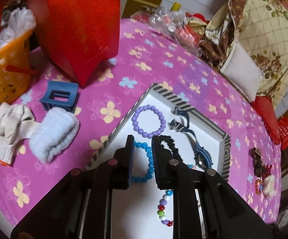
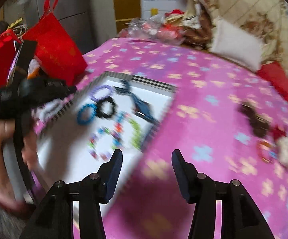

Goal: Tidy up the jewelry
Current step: 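Grasp the blue bead bracelet with left tool while right tool carries multicolour bracelet to tray, then open both tools over the tray and withdraw toward the remaining jewelry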

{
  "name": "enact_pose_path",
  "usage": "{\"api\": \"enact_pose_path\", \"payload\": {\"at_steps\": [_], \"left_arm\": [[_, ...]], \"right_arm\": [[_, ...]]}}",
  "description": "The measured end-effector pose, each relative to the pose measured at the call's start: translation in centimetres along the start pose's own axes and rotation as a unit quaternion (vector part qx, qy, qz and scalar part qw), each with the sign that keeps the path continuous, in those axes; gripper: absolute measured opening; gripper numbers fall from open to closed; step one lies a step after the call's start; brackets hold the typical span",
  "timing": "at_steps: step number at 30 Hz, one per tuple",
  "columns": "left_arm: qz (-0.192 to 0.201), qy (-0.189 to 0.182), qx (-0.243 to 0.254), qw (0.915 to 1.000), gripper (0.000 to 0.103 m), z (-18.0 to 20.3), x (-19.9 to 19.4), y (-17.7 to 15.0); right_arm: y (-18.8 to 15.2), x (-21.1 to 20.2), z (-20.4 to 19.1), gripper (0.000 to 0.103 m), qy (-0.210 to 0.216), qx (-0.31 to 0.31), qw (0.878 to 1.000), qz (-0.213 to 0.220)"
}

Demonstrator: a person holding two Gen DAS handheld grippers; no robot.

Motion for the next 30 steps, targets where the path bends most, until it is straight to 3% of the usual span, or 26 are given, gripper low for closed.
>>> {"api": "enact_pose_path", "payload": {"at_steps": [7, 11, 13, 17, 24, 30], "left_arm": [[0.051, -0.018, 0.037, 0.9979, 0.016, 4.2, -3.8, -1.6], [0.072, -0.03, 0.068, 0.9946, 0.027, 7.7, -6.1, -3.9], [0.082, -0.018, 0.095, 0.9919, 0.027, 9.3, -7.3, -5.2], [0.084, -0.016, 0.131, 0.9877, 0.03, 11.6, -9.5, -8.4], [0.04, -0.035, 0.18, 0.9822, 0.034, 16.3, -12.8, -14.1], [0.048, -0.06, 0.232, 0.9695, 0.039, 19.6, -17.3, -16.7]], "right_arm": [[-9.3, -7.1, 10.5, 0.049, -0.099, 0.058, 0.993, -0.014], [-13.6, -10.6, 16.0, 0.049, -0.141, 0.102, 0.984, -0.023], [-15.2, -12.5, 18.3, 0.049, -0.161, 0.118, 0.98, -0.018], [-16.8, -15.2, 21.0, 0.049, -0.177, 0.142, 0.974, 0.0], [-17.7, -18.1, 22.8, 0.049, -0.176, 0.164, 0.97, 0.032], [-17.9, -21.0, 23.8, 0.05, -0.18, 0.186, 0.964, 0.058]]}}
Point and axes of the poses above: each gripper's, at about its wrist camera, not at the fingertips, and x roughly the way its jaws point, z to its right, y to its top, the point moved 7 cm from there along x, roughly the way its jaws point, and after that the axes turned 3 degrees about z, right-handed, at the moved point
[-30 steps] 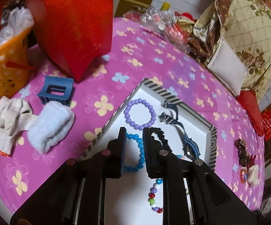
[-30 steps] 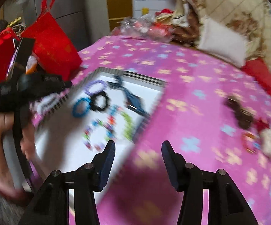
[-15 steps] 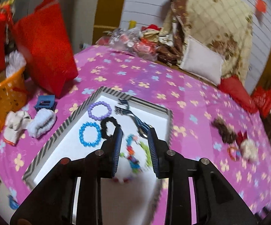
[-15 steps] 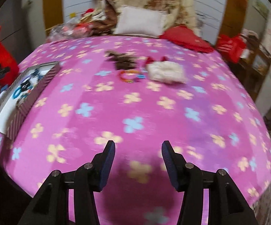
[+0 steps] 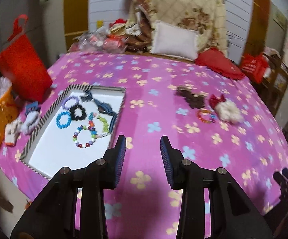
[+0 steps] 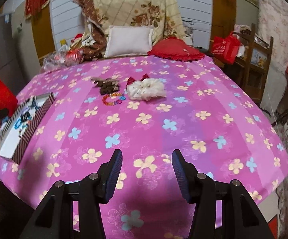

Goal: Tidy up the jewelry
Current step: 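Open both tools over the tray and withdraw toward the remaining jewelry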

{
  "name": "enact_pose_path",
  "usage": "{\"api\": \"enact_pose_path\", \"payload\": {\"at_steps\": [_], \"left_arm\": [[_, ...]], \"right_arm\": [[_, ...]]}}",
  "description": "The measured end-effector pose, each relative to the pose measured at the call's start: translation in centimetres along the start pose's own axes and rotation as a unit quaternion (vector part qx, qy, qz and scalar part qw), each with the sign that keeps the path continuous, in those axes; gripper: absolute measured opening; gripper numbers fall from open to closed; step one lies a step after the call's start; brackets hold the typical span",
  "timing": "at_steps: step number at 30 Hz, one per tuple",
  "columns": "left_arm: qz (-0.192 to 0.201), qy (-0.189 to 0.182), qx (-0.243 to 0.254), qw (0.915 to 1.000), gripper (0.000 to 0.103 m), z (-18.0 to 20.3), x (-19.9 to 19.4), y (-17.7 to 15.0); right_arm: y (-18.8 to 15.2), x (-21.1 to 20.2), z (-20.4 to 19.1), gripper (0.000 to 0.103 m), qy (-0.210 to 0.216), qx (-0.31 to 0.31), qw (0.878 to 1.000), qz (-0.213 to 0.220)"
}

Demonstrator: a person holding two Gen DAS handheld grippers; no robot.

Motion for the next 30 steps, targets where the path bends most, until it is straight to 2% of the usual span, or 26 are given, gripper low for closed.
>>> {"api": "enact_pose_path", "payload": {"at_steps": [3, 6, 10, 19, 23, 27, 30], "left_arm": [[0.009, -0.001, 0.005, 0.9999, 0.047, 0.5, -1.6, 0.1], [0.013, 0.002, 0.006, 0.9999, 0.047, 0.5, -2.3, 0.3], [0.005, 0.005, 0.013, 0.9999, 0.047, 0.8, -1.8, 0.3], [-0.044, 0.006, 0.023, 0.9988, 0.048, 1.7, 3.6, 0.1], [-0.069, 0.015, 0.009, 0.9974, 0.048, 0.8, 5.9, -0.1], [-0.079, 0.03, 0.004, 0.9964, 0.048, -0.2, 7.7, -0.2], [-0.09, 0.028, -0.004, 0.9956, 0.048, -0.6, 9.3, -0.6]], "right_arm": [[0.2, -1.0, 0.6, 0.053, -0.001, 0.004, 1.0, 0.009], [0.4, -1.3, 1.3, 0.063, -0.002, 0.012, 1.0, 0.018], [0.6, -0.2, 1.7, 0.063, -0.004, 0.017, 1.0, 0.011], [1.2, 5.2, 1.9, 0.063, -0.007, 0.017, 0.999, -0.037], [3.3, 8.5, 2.1, 0.063, 0.005, 0.026, 0.998, -0.049], [5.8, 11.9, 2.3, 0.063, 0.021, 0.036, 0.997, -0.059], [7.8, 14.9, 2.5, 0.063, 0.027, 0.041, 0.996, -0.071]]}}
Point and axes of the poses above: each gripper's, at about its wrist camera, not at the fingertips, and x roughly the way its jaws point, z to its right, y to its top, the point moved 7 cm from there along x, roughly the way its jaws point, and after that the axes turned 3 degrees about z, right-handed, at the moved point
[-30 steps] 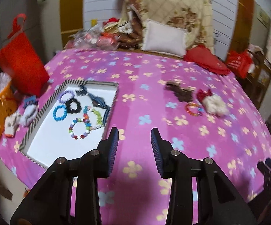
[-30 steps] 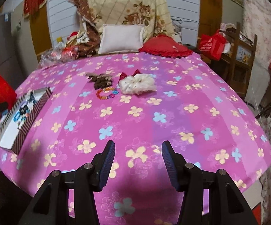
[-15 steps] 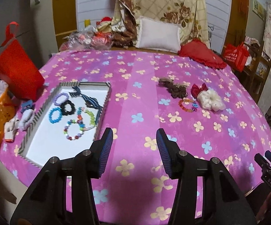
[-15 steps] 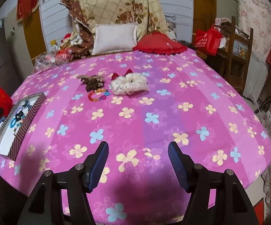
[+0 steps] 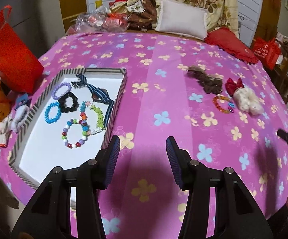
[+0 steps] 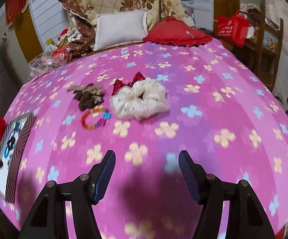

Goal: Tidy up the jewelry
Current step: 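Open both tools over the tray and withdraw toward the remaining jewelry, then grasp the leopard-print bow with left tool while right tool grasps the white scrunchie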

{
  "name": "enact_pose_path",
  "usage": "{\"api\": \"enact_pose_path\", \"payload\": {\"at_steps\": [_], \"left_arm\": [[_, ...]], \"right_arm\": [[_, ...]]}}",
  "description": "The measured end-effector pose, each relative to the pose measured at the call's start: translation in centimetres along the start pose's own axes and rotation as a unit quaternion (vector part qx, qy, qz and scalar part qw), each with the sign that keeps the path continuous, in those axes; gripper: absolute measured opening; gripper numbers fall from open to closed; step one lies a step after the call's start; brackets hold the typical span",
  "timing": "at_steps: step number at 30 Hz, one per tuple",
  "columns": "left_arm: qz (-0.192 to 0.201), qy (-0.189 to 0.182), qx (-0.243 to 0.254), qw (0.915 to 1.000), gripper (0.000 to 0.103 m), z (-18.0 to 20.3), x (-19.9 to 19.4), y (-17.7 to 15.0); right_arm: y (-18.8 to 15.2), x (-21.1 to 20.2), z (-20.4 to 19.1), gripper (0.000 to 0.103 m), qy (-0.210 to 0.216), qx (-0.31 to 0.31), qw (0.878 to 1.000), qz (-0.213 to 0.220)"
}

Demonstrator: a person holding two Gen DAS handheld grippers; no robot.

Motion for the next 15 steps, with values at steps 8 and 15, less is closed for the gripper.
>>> {"api": "enact_pose_path", "payload": {"at_steps": [8, 15], "left_arm": [[-0.031, -0.018, -0.002, 0.9994, 0.048, 1.2, 3.6, -0.3], [-0.031, -0.038, 0.01, 0.9988, 0.048, 3.0, 4.4, 1.4]], "right_arm": [[5.4, 7.5, 0.8, 0.063, -0.014, 0.013, 1.0, -0.02], [7.0, 13.4, 1.4, 0.048, 0.022, 0.064, 0.996, -0.052]]}}
Point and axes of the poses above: each gripper's, at about its wrist camera, not at the fingertips, and x roughly the way its jaws point, z to its right, y to its top, the point moved 7 cm from there along x, roughly the way its jaws point, and after that the axes turned 3 degrees about z, right-handed, at the moved point
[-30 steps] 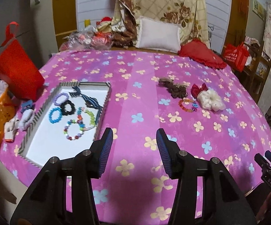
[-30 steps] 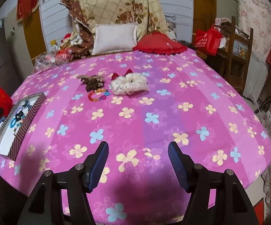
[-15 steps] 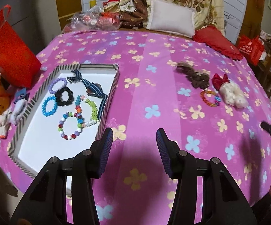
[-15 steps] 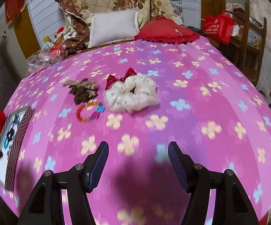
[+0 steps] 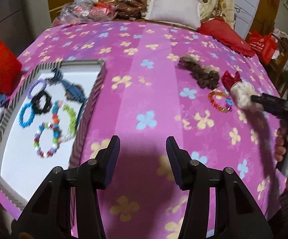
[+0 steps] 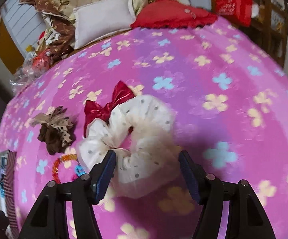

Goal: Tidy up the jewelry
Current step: 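Grasp the leopard-print bow with left tool while right tool grasps the white scrunchie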

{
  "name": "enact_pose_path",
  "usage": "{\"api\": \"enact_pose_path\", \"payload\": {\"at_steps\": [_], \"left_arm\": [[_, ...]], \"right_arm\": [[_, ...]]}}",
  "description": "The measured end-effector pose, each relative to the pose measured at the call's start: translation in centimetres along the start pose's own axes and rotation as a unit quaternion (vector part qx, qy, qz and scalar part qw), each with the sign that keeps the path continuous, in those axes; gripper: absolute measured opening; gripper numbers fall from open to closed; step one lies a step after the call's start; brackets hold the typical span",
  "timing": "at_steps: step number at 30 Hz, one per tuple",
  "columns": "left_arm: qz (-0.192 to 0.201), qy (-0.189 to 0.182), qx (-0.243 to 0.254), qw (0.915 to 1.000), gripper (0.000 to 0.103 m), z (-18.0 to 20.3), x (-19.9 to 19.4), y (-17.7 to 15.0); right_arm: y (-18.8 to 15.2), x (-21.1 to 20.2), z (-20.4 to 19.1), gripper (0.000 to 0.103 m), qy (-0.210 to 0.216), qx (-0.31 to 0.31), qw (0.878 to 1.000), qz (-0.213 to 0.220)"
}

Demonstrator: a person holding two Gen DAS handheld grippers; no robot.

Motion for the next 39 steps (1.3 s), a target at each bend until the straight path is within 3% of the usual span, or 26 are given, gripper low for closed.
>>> {"api": "enact_pose_path", "payload": {"at_steps": [2, 4, 8, 13, 18, 24, 26, 27, 28, 34, 39], "left_arm": [[-0.003, -0.02, 0.003, 0.9998, 0.048, 1.2, 0.5, 1.6], [-0.01, -0.04, 0.009, 0.9991, 0.048, 2.6, 1.4, 3.2], [-0.015, -0.071, 0.02, 0.9972, 0.048, 5.3, 3.6, 6.2], [-0.056, -0.115, 0.028, 0.9914, 0.047, 9.7, 8.7, 9.0], [-0.09, -0.16, -0.001, 0.9829, 0.047, 12.8, 13.6, 11.5], [-0.097, -0.153, -0.008, 0.9834, 0.049, 14.1, 16.4, 12.6], [-0.103, -0.155, -0.004, 0.9824, 0.043, 14.4, 16.8, 12.3], [-0.109, -0.155, -0.001, 0.982, 0.017, 14.6, 17.0, 12.0], [-0.118, -0.152, 0.003, 0.9813, 0.01, 14.7, 17.1, 11.7], [-0.106, -0.15, 0.006, 0.983, 0.006, 14.1, 14.3, 11.2], [-0.07, -0.164, 0.012, 0.984, 0.006, 12.4, 7.8, 10.0]], "right_arm": [[-0.3, 0.7, -0.6, 0.022, 0.031, 0.005, 0.999, -0.015], [-0.7, 0.0, -0.9, 0.019, 0.043, 0.004, 0.999, -0.01], [-3.0, -2.8, -1.0, 0.018, 0.08, 0.007, 0.997, 0.004], [-6.4, -4.9, -0.3, 0.018, 0.1, -0.004, 0.995, 0.015], [-6.4, -5.1, -0.2, 0.018, 0.111, -0.011, 0.993, 0.025], [-6.5, -4.6, 0.3, 0.018, 0.118, -0.004, 0.993, 0.02], [-6.6, -4.5, 0.4, 0.018, 0.119, -0.005, 0.993, 0.019], [-6.7, -4.4, 0.3, 0.018, 0.117, -0.006, 0.993, 0.019], [-6.7, -4.4, 0.2, 0.018, 0.115, -0.008, 0.993, 0.019], [-6.9, -4.4, -0.2, 0.018, 0.106, -0.018, 0.994, 0.026], [-6.9, -5.1, -0.8, 0.017, 0.106, -0.024, 0.993, 0.035]]}}
Point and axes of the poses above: each gripper's, at about its wrist camera, not at the fingertips, and x roughly the way its jaws point, z to its right, y to its top, the point moved 7 cm from there along x, roughly the way its jaws point, and after that the axes turned 3 degrees about z, right-handed, at the moved point
